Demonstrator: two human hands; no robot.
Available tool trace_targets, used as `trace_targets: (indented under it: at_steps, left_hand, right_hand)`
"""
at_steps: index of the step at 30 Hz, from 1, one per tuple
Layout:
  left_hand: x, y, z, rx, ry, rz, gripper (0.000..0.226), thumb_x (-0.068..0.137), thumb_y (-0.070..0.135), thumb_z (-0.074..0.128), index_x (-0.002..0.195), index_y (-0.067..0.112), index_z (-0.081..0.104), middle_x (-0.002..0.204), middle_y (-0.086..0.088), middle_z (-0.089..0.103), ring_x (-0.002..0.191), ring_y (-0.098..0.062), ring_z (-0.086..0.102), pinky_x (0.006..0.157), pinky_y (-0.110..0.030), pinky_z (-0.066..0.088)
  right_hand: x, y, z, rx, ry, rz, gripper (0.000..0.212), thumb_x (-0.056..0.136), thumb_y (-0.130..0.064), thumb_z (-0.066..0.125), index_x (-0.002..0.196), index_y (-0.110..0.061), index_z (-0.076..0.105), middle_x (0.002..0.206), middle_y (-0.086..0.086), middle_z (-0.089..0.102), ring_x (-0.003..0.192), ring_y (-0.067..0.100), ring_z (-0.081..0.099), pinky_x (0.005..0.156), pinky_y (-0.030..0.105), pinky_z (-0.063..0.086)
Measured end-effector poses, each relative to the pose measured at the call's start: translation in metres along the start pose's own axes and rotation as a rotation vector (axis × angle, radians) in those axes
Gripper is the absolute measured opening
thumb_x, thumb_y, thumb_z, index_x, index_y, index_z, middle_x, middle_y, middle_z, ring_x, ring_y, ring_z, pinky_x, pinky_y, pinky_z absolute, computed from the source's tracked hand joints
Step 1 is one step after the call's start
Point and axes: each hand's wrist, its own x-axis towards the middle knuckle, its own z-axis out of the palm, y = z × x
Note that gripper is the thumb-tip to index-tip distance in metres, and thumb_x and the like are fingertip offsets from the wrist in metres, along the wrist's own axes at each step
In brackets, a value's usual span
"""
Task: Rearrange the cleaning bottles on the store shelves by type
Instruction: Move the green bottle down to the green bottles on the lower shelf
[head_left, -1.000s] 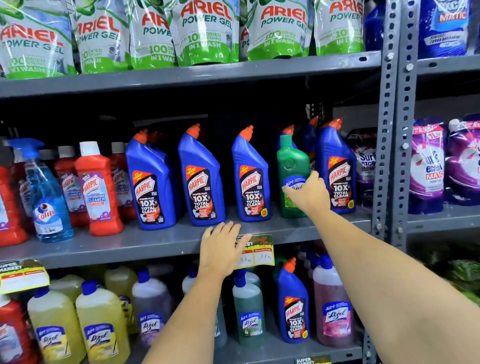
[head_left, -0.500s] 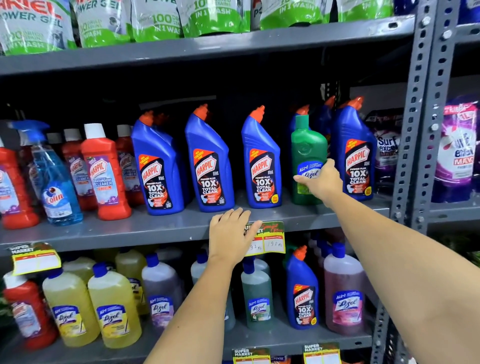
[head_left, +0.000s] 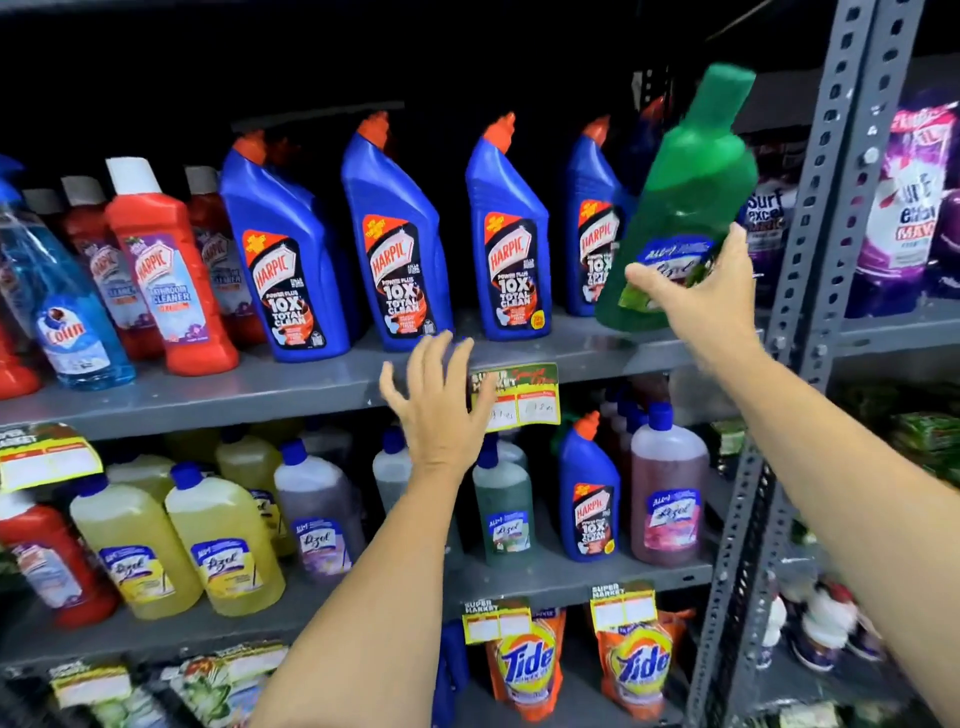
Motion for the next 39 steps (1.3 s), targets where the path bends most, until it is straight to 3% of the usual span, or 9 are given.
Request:
trace_targets:
  at_steps: [4, 10, 13, 16, 21, 26, 29, 33, 39]
  left_hand:
    - [-0.077, -0.025, 0.009, 0.052, -0.014, -0.042, 0.041, 0.09, 0.041, 0.053, 0.125, 0.018, 0.054, 0.133, -0.011, 0.05, 0.123, -0.026, 0.039, 0.108, -0.052, 0.019]
    - [-0.2, -0.069, 0.022, -0.047, -0.717, 0.004, 0.051, 0.093, 0.044, 0.027, 0.114, 0.013, 0.062, 0.115, -0.008, 0.062, 0.107, -0.03, 0.058, 0.088, -0.043, 0.048]
    - [-0.23, -0.076, 0.037, -0.085, -0.94, -0.018, 0.053, 0.096, 0.045, 0.028, 0.127, 0.012, 0.056, 0.129, -0.008, 0.059, 0.118, -0.029, 0.054, 0.099, -0.04, 0.043]
    - [-0.245, -0.083, 0.055, -0.058, -1.054, -0.033, 0.052, 0.1, 0.039, 0.04, 0.144, 0.013, 0.037, 0.152, -0.007, 0.036, 0.139, -0.024, 0.032, 0.114, -0.036, 0.026]
    - [-0.264, -0.1, 0.074, 0.079, -1.055, -0.009, 0.056, 0.1, 0.027, 0.042, 0.15, 0.015, 0.021, 0.16, -0.003, 0.017, 0.145, -0.02, 0.018, 0.117, -0.034, 0.015]
    - [-0.275, -0.107, 0.082, 0.06, -0.954, -0.034, 0.051, 0.087, 0.01, 0.06, 0.137, 0.015, 0.049, 0.147, -0.006, 0.045, 0.134, -0.023, 0.044, 0.109, -0.039, 0.034]
    - [-0.278, -0.105, 0.083, 0.017, -0.914, -0.069, 0.048, 0.088, 0.01, 0.056, 0.136, 0.013, 0.05, 0.146, -0.007, 0.047, 0.134, -0.024, 0.043, 0.11, -0.042, 0.034]
    - [-0.279, -0.098, 0.084, -0.059, -0.795, -0.138, 0.04, 0.085, 0.008, 0.066, 0.124, 0.007, 0.062, 0.133, -0.011, 0.059, 0.124, -0.03, 0.054, 0.105, -0.048, 0.039]
    - [-0.279, -0.098, 0.089, -0.034, -0.744, -0.15, 0.034, 0.08, 0.01, 0.074, 0.114, 0.01, 0.069, 0.122, -0.009, 0.067, 0.115, -0.026, 0.061, 0.097, -0.043, 0.047]
  right_hand:
    - [-0.057, -0.026, -0.013, 0.054, -0.104, -0.009, 0.059, 0.073, -0.008, 0.083, 0.119, -0.011, 0.046, 0.11, -0.007, 0.064, 0.097, -0.006, 0.065, 0.086, 0.015, 0.05]
    - [-0.171, 0.01, -0.021, 0.051, -0.292, 0.133, 0.064, 0.059, -0.013, 0.091, 0.105, -0.035, 0.052, 0.103, -0.015, 0.069, 0.097, 0.005, 0.068, 0.084, 0.017, 0.052]
    - [-0.224, 0.054, -0.003, 0.028, -0.311, 0.251, 0.067, 0.061, -0.002, 0.088, 0.113, -0.024, 0.053, 0.105, -0.014, 0.069, 0.099, 0.005, 0.067, 0.086, 0.021, 0.053]
    - [-0.257, 0.109, 0.023, 0.012, -0.31, 0.372, 0.071, 0.06, -0.003, 0.089, 0.117, -0.022, 0.052, 0.107, -0.015, 0.069, 0.101, 0.008, 0.067, 0.093, 0.03, 0.053]
    - [-0.278, 0.177, 0.071, -0.056, -0.349, 0.525, 0.073, 0.064, -0.018, 0.09, 0.124, -0.024, 0.05, 0.117, -0.005, 0.067, 0.108, 0.011, 0.065, 0.099, 0.041, 0.051]
    - [-0.279, 0.199, 0.117, -0.137, -0.39, 0.52, 0.077, 0.064, -0.023, 0.089, 0.129, -0.015, 0.048, 0.12, 0.003, 0.063, 0.11, 0.014, 0.061, 0.098, 0.037, 0.05]
    - [-0.283, 0.204, 0.132, -0.214, -0.405, 0.48, 0.086, 0.069, -0.03, 0.086, 0.139, -0.008, 0.04, 0.128, 0.009, 0.051, 0.119, 0.02, 0.053, 0.102, 0.037, 0.045]
    - [-0.294, 0.2, 0.135, -0.296, -0.388, 0.418, 0.088, 0.078, -0.038, 0.078, 0.144, -0.004, 0.031, 0.137, 0.013, 0.034, 0.109, 0.017, 0.046, 0.096, 0.03, 0.043]
    - [-0.298, 0.201, 0.136, -0.305, -0.368, 0.417, 0.094, 0.078, -0.041, 0.078, 0.148, -0.008, 0.025, 0.133, 0.012, 0.035, 0.122, 0.026, 0.044, 0.104, 0.033, 0.04]
